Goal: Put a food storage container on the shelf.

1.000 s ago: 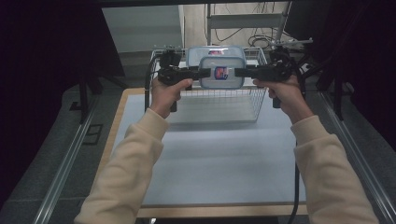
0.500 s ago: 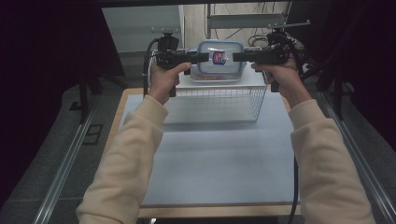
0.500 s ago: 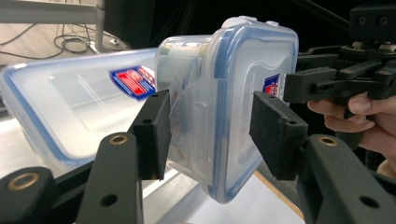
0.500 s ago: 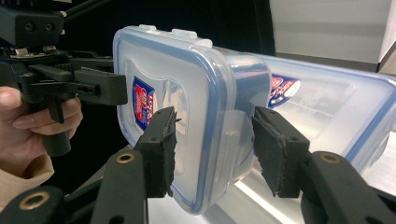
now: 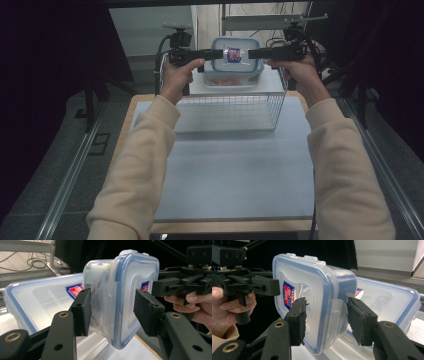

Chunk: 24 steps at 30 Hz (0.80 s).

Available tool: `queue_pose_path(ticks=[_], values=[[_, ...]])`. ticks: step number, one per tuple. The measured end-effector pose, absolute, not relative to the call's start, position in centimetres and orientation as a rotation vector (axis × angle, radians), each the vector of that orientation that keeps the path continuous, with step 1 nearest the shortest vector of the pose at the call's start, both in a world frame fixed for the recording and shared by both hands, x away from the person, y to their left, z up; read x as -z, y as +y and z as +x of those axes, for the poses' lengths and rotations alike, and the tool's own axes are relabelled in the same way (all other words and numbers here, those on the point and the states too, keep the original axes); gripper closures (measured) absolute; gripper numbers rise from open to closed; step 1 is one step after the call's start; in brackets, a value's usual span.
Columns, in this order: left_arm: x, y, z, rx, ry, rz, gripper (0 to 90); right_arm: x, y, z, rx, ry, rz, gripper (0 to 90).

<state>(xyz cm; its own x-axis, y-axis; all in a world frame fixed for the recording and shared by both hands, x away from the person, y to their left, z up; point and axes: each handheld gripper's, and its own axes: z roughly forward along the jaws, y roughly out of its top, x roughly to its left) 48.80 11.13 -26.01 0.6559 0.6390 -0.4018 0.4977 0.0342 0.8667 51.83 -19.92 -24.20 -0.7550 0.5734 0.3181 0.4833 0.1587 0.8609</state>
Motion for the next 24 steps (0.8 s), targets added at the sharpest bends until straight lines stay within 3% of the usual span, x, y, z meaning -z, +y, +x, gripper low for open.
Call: queue_pose_path(ticks=[24], values=[[27.2, 11.0, 53.2, -0.072, 1.023, 1.551, 49.3, 24.8, -20.0, 56.3, -1.657, 2.336, 1.174, 50.3]])
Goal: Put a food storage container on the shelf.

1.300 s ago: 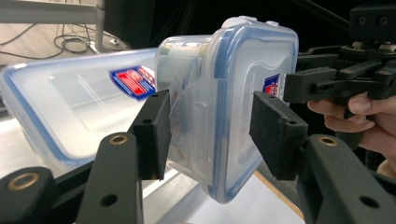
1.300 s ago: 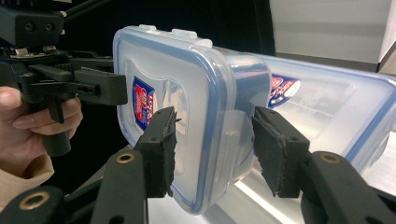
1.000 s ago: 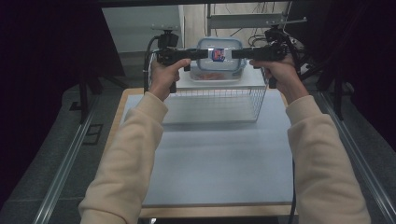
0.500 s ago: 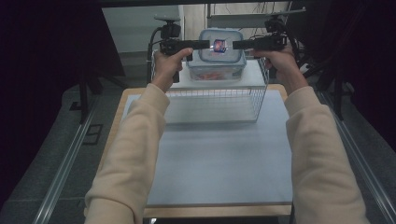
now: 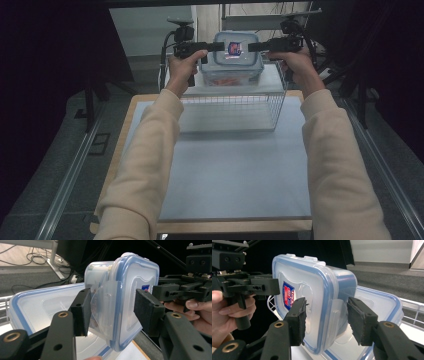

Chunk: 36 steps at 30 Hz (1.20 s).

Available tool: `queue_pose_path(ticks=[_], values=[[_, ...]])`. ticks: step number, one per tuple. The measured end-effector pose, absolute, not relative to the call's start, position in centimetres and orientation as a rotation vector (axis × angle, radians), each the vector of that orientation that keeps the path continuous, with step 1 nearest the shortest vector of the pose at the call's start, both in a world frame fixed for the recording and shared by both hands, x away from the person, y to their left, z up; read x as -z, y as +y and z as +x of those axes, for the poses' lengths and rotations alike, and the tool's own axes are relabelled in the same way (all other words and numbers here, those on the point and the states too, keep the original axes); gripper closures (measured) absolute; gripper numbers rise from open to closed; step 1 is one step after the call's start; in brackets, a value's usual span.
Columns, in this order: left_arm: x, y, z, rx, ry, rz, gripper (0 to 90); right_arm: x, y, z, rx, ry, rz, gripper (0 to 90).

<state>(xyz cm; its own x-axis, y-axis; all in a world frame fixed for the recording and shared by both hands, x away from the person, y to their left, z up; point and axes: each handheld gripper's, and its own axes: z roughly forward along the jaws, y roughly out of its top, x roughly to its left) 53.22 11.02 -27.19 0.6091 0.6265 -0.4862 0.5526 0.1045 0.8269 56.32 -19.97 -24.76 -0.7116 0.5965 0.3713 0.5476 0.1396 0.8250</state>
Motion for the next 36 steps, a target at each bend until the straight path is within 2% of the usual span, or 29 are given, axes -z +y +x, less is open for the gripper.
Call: queue_pose_path(ticks=[11, 23, 31, 36], values=[[27.7, 11.2, 53.7, -0.028, 1.069, 1.508, 48.4, 25.0, -19.6, 56.8, -1.694, 2.298, 1.26, 47.7], [28.6, 11.2, 54.7, 0.033, 1.108, 1.48, 40.4, 25.9, -19.3, 57.8, -1.729, 2.261, 1.363, 39.7], [28.2, 11.6, 54.1, -0.014, 1.107, 1.462, 33.2, 25.5, -19.9, 56.8, -1.739, 2.188, 1.344, 39.7], [27.6, 11.7, 53.1, -0.044, 1.085, 1.478, 32.5, 25.0, -20.3, 55.7, -1.735, 2.186, 1.308, 39.1]])
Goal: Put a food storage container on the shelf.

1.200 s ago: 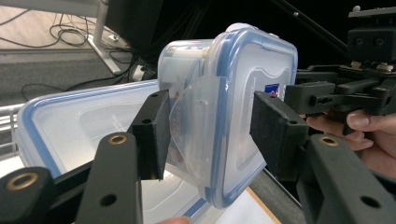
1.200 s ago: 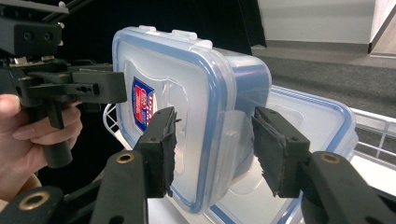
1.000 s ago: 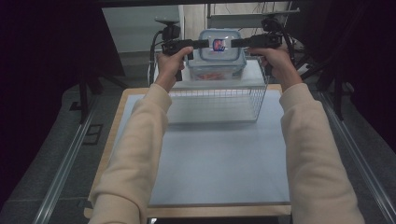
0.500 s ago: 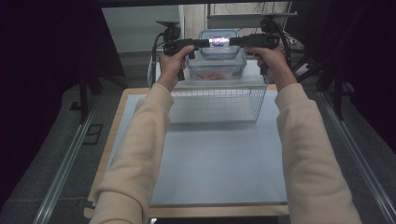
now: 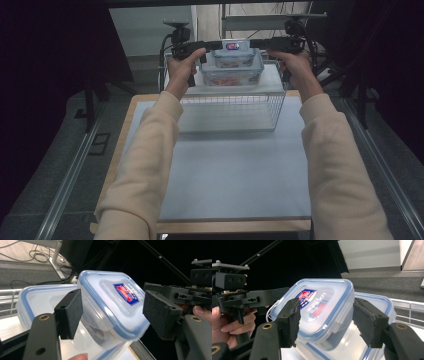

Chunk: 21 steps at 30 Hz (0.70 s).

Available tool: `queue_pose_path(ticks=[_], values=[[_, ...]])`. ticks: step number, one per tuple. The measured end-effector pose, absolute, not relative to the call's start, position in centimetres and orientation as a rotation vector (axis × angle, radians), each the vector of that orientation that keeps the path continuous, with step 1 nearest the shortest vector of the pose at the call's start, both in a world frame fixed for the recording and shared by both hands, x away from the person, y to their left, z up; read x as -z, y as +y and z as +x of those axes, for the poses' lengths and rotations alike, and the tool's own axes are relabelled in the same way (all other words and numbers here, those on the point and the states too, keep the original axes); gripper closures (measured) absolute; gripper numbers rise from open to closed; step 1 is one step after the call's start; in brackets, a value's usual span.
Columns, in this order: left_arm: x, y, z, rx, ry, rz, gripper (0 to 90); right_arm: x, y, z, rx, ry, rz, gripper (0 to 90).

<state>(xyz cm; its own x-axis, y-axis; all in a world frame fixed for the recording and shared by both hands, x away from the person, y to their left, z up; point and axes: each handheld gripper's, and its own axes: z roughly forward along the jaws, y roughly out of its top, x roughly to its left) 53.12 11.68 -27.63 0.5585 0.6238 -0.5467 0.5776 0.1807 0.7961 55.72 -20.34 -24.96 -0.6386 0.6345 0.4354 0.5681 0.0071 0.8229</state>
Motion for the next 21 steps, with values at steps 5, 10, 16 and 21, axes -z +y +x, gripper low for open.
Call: queue_pose_path(ticks=[5, 10, 16, 21], values=[[27.9, 12.3, 51.7, -0.1, 1.09, 1.483, 36.5, 25.0, -20.9, 54.5, -1.713, 2.169, 1.295, 39.5], [29.0, 12.4, 50.0, -0.144, 1.067, 1.495, 60.2, 25.8, -21.5, 53.5, -1.697, 2.176, 1.307, 39.1], [30.0, 11.8, 49.1, -0.15, 1.032, 1.546, 80.9, 26.5, -21.8, 52.8, -1.686, 2.181, 1.315, 38.8], [30.4, 10.6, 49.3, -0.13, 1.002, 1.603, 89.4, 26.8, -22.3, 52.5, -1.689, 2.179, 1.322, 38.9]])
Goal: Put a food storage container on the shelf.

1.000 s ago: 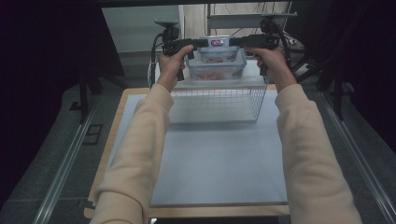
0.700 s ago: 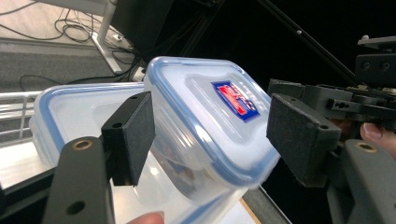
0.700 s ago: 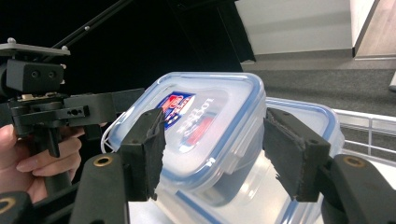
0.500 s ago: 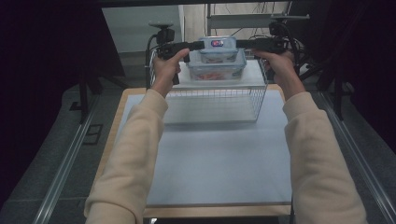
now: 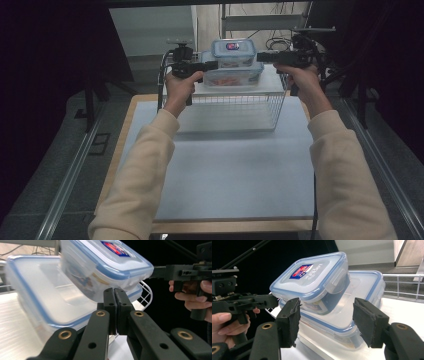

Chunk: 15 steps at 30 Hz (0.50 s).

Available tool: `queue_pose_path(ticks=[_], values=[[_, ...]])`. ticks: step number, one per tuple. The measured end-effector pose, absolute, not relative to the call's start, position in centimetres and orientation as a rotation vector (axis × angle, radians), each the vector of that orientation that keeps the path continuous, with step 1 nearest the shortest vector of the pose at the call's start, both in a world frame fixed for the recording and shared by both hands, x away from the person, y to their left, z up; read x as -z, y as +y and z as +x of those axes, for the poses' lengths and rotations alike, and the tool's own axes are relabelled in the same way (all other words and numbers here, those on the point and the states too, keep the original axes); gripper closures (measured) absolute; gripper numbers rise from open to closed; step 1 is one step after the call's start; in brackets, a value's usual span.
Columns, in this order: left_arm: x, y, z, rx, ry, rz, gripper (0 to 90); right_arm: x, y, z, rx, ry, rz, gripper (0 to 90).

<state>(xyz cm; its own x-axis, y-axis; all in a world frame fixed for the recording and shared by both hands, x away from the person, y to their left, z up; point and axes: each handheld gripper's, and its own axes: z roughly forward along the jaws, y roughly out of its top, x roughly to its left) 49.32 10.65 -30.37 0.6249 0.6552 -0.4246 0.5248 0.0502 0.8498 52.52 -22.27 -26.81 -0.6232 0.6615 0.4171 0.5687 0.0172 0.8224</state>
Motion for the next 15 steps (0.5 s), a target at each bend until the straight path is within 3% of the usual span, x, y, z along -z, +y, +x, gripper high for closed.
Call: queue_pose_path(ticks=[15], values=[[30.3, 9.8, 49.3, -0.11, 0.996, 1.619, 89.1, 27.3, -23.7, 51.7, -1.68, 2.179, 1.33, 39.1]])
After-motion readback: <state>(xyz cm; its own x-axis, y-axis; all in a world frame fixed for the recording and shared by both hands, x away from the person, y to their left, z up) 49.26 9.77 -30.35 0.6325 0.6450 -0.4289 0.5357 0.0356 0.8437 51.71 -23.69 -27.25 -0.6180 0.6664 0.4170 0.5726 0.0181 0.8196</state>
